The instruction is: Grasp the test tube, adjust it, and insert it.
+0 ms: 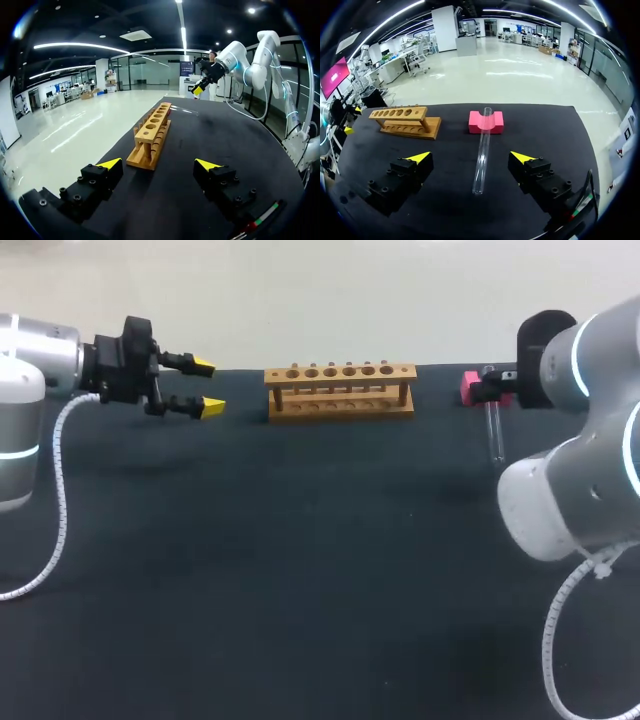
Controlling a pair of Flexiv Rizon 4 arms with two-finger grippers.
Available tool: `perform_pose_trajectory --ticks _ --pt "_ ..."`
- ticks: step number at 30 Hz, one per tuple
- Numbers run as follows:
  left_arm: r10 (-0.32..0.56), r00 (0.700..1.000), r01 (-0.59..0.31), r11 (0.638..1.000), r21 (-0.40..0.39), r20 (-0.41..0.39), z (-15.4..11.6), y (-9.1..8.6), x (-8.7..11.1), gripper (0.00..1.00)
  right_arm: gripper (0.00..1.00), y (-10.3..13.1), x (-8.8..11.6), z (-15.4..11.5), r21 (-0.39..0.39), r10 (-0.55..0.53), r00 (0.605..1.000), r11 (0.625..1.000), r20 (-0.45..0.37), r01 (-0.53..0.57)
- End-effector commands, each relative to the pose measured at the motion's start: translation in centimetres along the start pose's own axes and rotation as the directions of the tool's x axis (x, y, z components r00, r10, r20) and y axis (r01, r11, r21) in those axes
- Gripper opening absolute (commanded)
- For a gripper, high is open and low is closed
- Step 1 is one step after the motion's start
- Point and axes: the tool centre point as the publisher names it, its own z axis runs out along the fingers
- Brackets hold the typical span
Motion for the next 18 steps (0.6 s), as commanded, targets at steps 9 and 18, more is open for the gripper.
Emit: perform_pose_trajectory --ticks 9,18 --pt "0.003 1.000 -0.003 1.000 -0.003 0.004 -0.1 -0.1 0.1 1.00 1.00 0.3 0.0 -0.1 0.492 0.001 1.000 0.871 0.002 -0.002" --pt "0.003 1.000 -0.003 1.000 -0.003 0.004 -0.1 -0.1 0.1 1.00 1.00 0.1 0.2 1.3 0.412 -0.021 0.997 0.911 0.069 -0.009"
